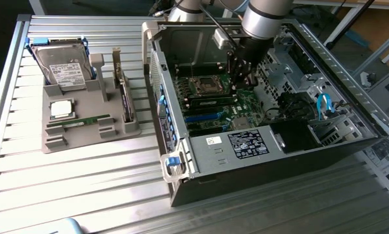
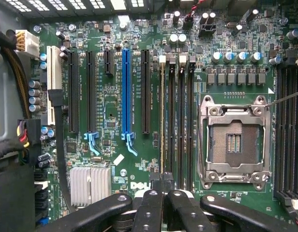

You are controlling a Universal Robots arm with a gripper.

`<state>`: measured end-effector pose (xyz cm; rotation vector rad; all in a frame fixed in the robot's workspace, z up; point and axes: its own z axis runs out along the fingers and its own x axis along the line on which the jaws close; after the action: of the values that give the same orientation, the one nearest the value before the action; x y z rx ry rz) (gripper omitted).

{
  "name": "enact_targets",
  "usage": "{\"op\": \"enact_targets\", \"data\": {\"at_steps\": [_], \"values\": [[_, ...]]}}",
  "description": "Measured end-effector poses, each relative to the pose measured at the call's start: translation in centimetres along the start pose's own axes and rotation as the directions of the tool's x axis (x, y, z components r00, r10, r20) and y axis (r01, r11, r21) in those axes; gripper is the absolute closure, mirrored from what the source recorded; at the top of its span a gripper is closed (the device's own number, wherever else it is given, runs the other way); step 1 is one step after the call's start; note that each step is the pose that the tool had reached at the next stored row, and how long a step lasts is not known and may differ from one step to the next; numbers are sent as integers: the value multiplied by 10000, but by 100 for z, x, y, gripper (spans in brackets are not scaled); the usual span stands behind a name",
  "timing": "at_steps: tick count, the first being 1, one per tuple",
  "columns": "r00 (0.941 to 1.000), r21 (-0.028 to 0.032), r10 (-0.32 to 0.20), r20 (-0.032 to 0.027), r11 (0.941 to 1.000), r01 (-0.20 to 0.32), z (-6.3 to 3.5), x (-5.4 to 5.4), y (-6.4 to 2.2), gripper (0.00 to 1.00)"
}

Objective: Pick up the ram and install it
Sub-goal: 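Press down the ram until it locks into place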

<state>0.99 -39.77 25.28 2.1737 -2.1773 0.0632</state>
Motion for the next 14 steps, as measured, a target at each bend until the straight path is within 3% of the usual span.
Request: {"op": "enact_targets", "data": {"at_steps": [14], "values": [[10000,0,0,-1,10000,0,1,0,57,89]]}}
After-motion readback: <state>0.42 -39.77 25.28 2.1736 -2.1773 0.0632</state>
